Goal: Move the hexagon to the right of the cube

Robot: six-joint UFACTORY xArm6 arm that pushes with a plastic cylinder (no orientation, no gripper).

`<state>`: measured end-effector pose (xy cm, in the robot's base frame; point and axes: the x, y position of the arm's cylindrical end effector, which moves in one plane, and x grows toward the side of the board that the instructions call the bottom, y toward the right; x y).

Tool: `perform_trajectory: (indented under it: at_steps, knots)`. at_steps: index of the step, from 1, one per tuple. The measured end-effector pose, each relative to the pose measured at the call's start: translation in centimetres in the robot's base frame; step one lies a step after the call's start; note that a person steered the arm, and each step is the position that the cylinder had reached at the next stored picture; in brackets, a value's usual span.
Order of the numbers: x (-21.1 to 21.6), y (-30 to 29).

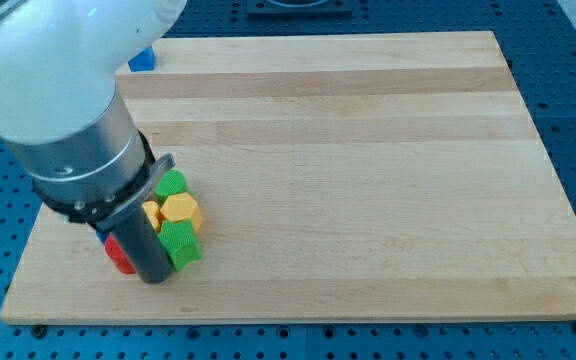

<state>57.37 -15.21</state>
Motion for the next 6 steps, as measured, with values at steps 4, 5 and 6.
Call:
perform_trajectory:
  at_steps: [4,5,6]
  knots:
    - [-2.7,8.1]
    - [-3.9,6.6]
    - [-4.9,5.6]
